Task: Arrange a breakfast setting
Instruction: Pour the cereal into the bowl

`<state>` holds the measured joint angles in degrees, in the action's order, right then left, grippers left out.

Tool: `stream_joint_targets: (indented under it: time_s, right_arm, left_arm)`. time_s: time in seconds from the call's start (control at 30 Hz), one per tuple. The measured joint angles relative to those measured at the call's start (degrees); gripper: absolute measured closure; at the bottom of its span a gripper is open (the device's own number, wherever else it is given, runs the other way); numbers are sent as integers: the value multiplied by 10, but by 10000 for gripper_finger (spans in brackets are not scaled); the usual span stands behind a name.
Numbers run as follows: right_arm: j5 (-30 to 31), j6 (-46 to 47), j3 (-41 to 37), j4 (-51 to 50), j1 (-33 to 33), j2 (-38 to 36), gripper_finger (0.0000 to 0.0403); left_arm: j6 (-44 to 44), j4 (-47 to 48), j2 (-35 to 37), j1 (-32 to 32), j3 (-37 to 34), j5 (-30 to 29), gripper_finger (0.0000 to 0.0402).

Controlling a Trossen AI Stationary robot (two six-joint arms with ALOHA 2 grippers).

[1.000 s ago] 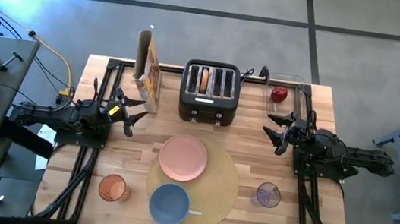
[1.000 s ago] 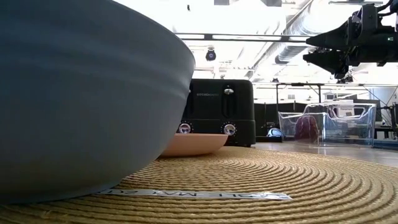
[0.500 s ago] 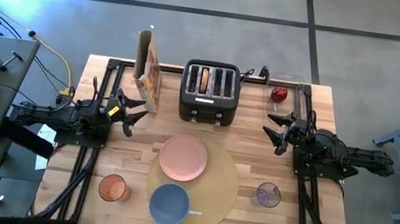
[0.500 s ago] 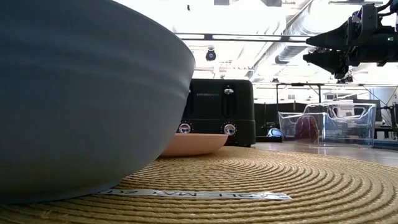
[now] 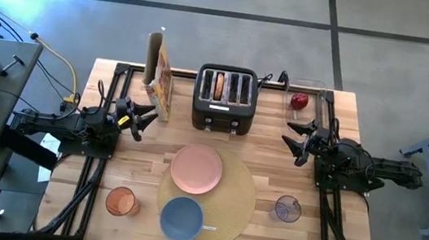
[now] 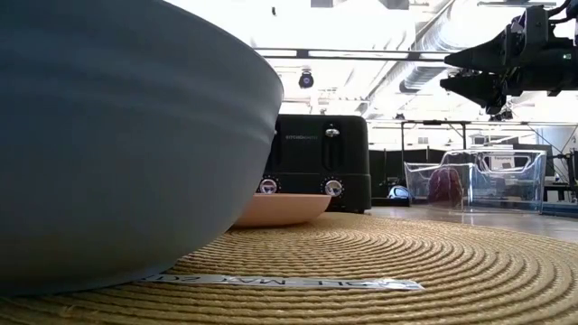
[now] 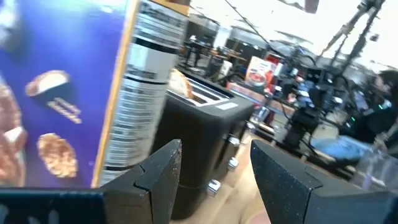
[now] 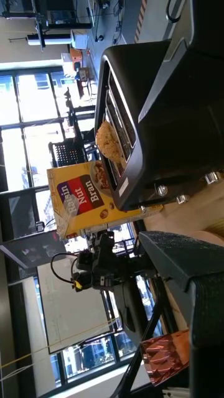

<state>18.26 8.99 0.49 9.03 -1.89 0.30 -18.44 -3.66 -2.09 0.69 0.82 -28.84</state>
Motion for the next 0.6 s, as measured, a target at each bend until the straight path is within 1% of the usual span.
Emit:
stream_joint_targets:
  time_s: [0.5,0.6]
  right_arm:
    - [0,0,0,0,0,0,119]
    - [0,0,0,0,0,0,119]
  left_arm:
    - [1,-10,0,0,0,-2,218]
    - [-24,-10,0,0,0,20,218]
